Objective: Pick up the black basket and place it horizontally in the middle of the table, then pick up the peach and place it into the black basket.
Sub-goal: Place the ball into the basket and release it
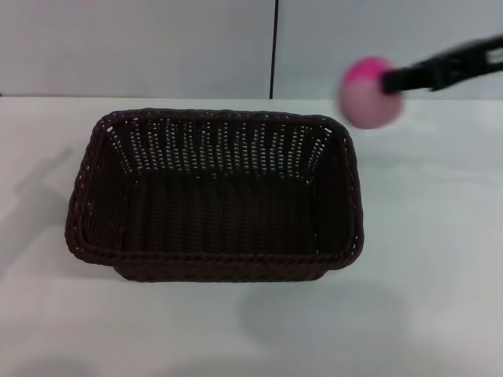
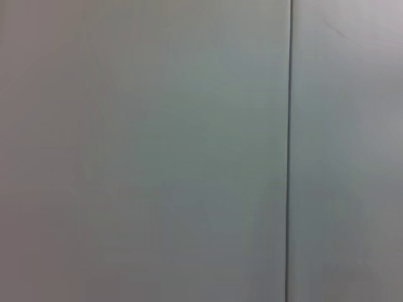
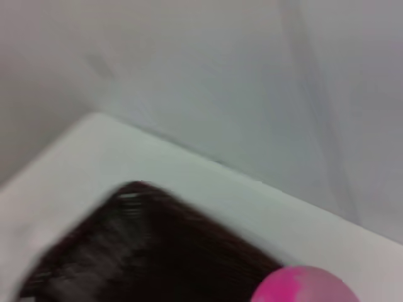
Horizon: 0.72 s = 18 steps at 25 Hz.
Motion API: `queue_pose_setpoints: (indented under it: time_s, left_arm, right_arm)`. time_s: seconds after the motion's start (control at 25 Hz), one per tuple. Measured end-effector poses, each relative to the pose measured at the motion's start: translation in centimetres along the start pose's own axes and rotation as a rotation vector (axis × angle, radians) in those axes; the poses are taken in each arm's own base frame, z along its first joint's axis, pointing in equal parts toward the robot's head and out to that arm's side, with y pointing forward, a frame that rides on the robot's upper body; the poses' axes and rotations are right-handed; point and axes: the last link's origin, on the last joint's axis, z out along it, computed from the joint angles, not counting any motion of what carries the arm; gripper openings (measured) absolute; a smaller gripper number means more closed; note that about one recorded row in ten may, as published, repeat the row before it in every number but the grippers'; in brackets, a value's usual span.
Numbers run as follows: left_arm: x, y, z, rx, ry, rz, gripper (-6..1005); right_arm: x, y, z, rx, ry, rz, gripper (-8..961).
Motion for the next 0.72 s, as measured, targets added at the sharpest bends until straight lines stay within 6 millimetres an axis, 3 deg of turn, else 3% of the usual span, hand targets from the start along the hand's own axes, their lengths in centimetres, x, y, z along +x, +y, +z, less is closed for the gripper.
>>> queue_pose_setpoints:
  time_s: [0.04,0.2,0.36,0.64,0.72]
  left_arm:
    - [-0.1,0.0,-0.1,0.002,-0.001,-0.002,697]
    - [-0.3,0.1,-0.4,0.009,-0.005,-0.012,697]
    - [-0.4,0.2,-0.9,0.017,-0.010,-0.008,697]
    - [-0.6,0.3,-1.8,0.039,-0.004,-0.019,697]
    - [-0.6,0.3,-1.8,0.042,-0.004,-0.018,697]
  right_arm:
    - [-1.0,1.7,1.1,-0.068,0.012,-0.052,25]
    - [-1.8,3.4,3.5,-0.150,0.052,-0.105,20]
    - [-2.1,3.7,6.7,-0.171,0.070,-0.114,67]
    - [-2.1,3.3,7.6,-0.181,0.039,-0.118,148]
    - [-2.1,3.3,7.6,-0.185,0.035,-0.122,238]
